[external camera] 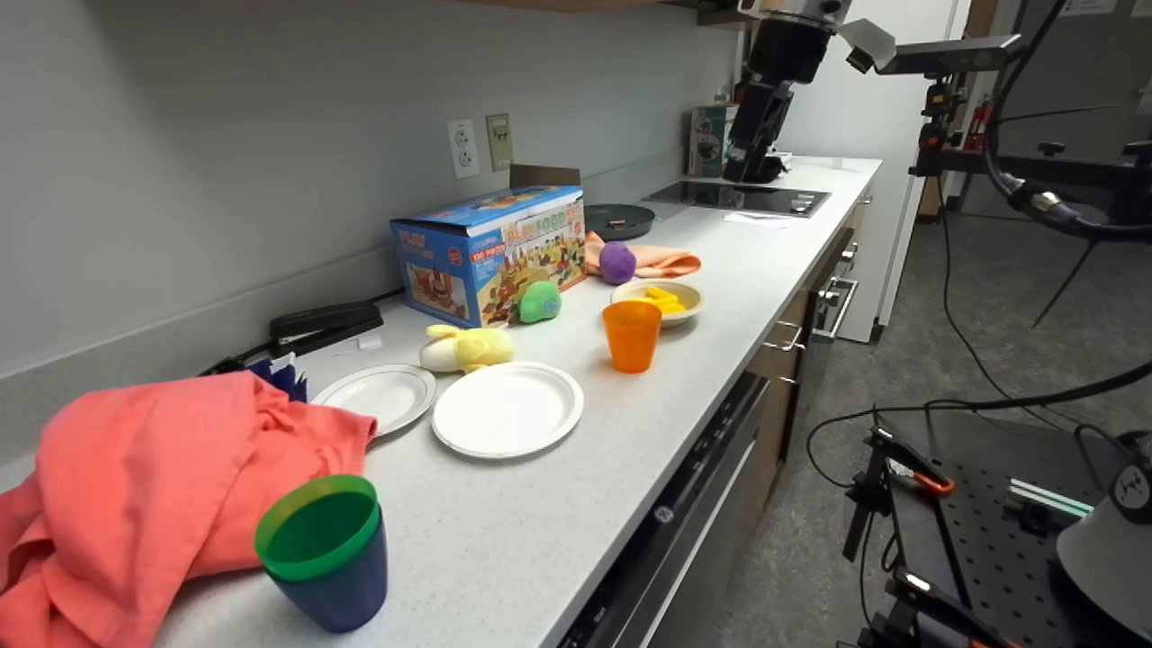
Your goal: Pick up the plate and pour it's contents on the other plate
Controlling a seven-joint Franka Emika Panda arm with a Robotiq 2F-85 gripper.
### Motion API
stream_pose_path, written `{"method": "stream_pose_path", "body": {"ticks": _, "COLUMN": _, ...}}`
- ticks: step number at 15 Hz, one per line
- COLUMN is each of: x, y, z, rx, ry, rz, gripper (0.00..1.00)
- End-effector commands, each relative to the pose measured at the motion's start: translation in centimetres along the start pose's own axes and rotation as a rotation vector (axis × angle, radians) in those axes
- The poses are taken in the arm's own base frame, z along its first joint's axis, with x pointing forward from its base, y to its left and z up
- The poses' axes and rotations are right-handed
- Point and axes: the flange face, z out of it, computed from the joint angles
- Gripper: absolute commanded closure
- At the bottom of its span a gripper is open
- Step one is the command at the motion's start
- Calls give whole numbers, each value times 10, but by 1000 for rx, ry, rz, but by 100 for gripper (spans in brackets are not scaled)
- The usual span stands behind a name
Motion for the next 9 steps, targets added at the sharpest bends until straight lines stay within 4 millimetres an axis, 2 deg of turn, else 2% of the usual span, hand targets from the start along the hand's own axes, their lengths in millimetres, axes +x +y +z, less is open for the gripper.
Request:
{"method": "stream_pose_path", "body": {"ticks": 1, "x": 1, "y": 0, "z": -1, "rx": 0, "ry": -1, "rz": 1, "gripper": 0}}
{"method": "stream_pose_path", "body": {"ticks": 6, "x": 4, "y": -2, "z": 0, "rx": 8, "ry": 17, "rz": 8, "gripper": 0}}
{"method": "stream_pose_path", "body": {"ticks": 7, "x": -1, "y": 4, "z": -4, "rx": 13, "ry": 25, "rz": 14, "gripper": 0}}
{"method": "stream_pose_path", "body": {"ticks": 9, "x": 9, "y": -4, "z": 5, "rx": 15, "ry": 17, "rz": 38, "gripper": 0}}
